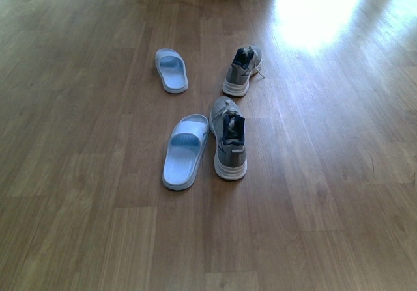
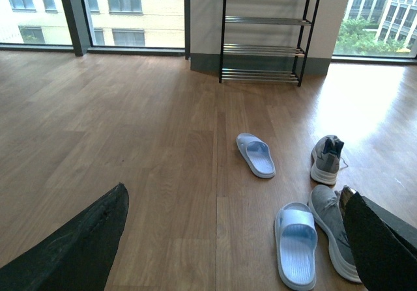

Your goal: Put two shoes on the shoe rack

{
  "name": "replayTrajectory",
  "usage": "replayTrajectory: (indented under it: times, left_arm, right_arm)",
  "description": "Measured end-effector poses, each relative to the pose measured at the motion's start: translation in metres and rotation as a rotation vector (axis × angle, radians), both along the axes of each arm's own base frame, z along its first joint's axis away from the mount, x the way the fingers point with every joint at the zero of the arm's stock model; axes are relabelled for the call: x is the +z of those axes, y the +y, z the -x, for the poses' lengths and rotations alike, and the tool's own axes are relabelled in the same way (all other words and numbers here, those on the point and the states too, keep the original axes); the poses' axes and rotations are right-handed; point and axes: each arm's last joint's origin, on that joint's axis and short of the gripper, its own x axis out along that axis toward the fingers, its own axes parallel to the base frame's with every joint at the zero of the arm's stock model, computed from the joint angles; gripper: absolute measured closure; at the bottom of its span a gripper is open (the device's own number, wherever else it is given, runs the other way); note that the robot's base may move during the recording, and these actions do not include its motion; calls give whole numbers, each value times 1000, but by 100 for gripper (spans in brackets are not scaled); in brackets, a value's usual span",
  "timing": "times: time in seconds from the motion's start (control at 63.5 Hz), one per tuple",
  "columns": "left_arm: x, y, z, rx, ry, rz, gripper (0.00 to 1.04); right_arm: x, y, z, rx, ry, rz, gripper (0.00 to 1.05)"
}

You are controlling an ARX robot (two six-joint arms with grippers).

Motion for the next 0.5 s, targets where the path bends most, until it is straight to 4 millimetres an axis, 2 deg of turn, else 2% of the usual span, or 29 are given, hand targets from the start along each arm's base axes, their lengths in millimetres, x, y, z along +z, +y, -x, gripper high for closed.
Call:
replayTrajectory:
  times: [0.504]
  left_arm:
    - [0,0,0,0,0,0,9]
  right_arm:
    - [0,0,0,0,0,0,9]
